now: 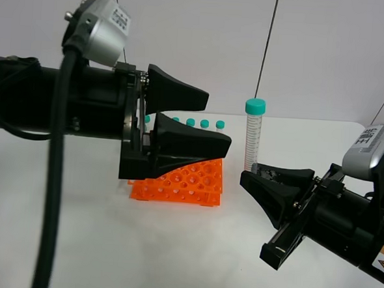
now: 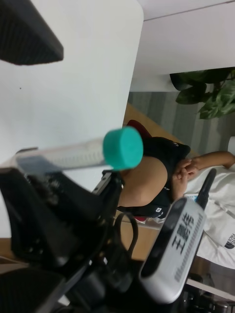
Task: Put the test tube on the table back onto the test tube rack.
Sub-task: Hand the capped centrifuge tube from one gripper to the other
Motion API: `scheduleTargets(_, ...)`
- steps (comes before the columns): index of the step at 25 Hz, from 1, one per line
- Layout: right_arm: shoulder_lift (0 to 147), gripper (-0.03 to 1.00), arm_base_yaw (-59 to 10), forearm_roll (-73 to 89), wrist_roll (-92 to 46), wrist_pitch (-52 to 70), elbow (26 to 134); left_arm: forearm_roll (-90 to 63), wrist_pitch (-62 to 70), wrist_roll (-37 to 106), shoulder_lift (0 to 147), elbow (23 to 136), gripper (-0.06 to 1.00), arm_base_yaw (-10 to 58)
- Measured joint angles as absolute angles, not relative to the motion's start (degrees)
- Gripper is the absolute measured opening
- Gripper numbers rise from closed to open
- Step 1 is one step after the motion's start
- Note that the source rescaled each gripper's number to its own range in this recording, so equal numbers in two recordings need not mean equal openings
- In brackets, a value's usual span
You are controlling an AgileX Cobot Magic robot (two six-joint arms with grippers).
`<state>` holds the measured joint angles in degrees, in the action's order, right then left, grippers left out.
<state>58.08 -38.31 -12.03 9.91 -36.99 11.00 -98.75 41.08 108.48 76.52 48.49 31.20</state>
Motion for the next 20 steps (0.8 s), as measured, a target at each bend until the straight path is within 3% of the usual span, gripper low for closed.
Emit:
scheduleTargets(9,58.1,0.03,-38.3,-12.0,9.9,-37.0,11.0,-98.9,42.4,108.7,82.5,54.9,0.88,31.7)
scheduleTargets(20,58.1,0.03,-38.3,-12.0,9.9,-37.0,11.0,-99.0,35.6,110.6,87.7,60.1,0.88,39.2)
